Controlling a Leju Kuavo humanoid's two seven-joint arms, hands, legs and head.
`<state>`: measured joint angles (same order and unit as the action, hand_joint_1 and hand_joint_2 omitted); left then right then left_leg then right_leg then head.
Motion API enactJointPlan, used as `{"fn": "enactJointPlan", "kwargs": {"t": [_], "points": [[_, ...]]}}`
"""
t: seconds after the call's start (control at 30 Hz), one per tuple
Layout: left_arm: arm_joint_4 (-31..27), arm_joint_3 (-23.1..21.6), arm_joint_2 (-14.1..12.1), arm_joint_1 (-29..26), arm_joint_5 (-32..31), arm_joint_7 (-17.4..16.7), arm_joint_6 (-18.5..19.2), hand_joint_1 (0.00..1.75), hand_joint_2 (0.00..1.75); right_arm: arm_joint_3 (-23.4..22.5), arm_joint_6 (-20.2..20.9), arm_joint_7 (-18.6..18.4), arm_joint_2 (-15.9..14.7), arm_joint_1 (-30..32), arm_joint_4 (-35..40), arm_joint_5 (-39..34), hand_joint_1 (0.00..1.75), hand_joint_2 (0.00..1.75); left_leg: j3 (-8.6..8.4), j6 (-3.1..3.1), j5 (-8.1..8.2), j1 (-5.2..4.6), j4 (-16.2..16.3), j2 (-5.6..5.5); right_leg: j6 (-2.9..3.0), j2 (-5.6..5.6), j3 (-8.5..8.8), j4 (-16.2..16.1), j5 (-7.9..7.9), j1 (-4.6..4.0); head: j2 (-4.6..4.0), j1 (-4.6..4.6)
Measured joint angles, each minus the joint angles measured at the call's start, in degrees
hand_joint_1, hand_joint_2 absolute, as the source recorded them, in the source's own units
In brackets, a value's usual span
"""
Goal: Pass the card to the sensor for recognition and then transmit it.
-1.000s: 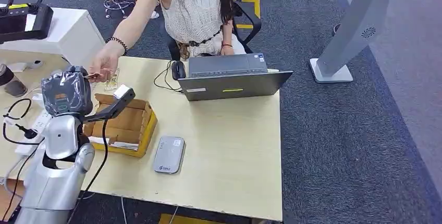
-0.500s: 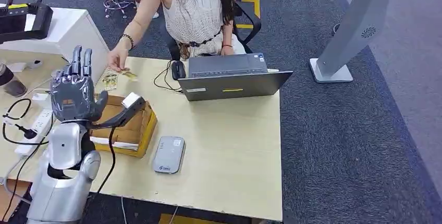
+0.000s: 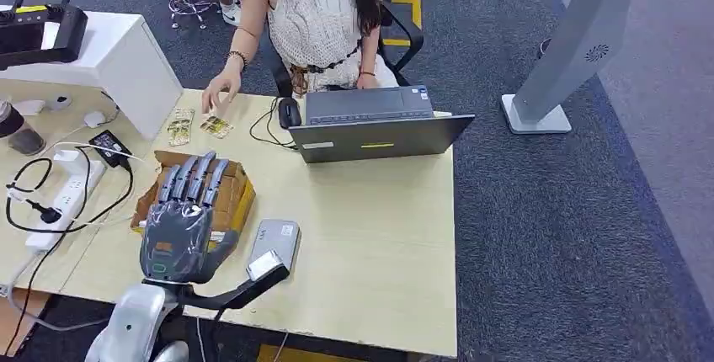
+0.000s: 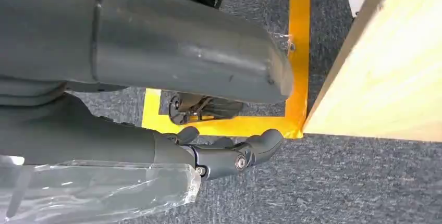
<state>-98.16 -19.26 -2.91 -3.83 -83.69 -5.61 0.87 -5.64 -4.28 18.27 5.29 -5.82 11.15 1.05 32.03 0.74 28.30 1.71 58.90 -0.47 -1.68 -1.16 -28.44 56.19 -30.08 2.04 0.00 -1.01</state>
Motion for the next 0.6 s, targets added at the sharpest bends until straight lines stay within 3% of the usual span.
{"fn": "enactJointPlan", "kwargs": {"t": [0.27,0.6], "points": [[-0.33,0.41,-0.02,-4.06,-1.96,-8.15,1.90,0.00,1.75,-1.03,0.09,-0.66,-0.07,-0.22,0.02,2.03,0.00,0.00,0.05,-0.02,-0.02,0.00,0.01,-0.08,-0.02,0.07,0.04,0.00,0.01,0.01,0.00,0.02],[-0.31,7.73,4.94,-4.95,-4.39,-11.28,1.60,0.00,1.75,-1.05,0.09,-1.49,-0.04,-0.83,0.02,4.18,0.00,0.00,0.05,-0.02,-0.02,0.00,0.03,-0.10,-0.03,0.08,0.04,0.00,0.02,0.00,0.00,0.02]]}}
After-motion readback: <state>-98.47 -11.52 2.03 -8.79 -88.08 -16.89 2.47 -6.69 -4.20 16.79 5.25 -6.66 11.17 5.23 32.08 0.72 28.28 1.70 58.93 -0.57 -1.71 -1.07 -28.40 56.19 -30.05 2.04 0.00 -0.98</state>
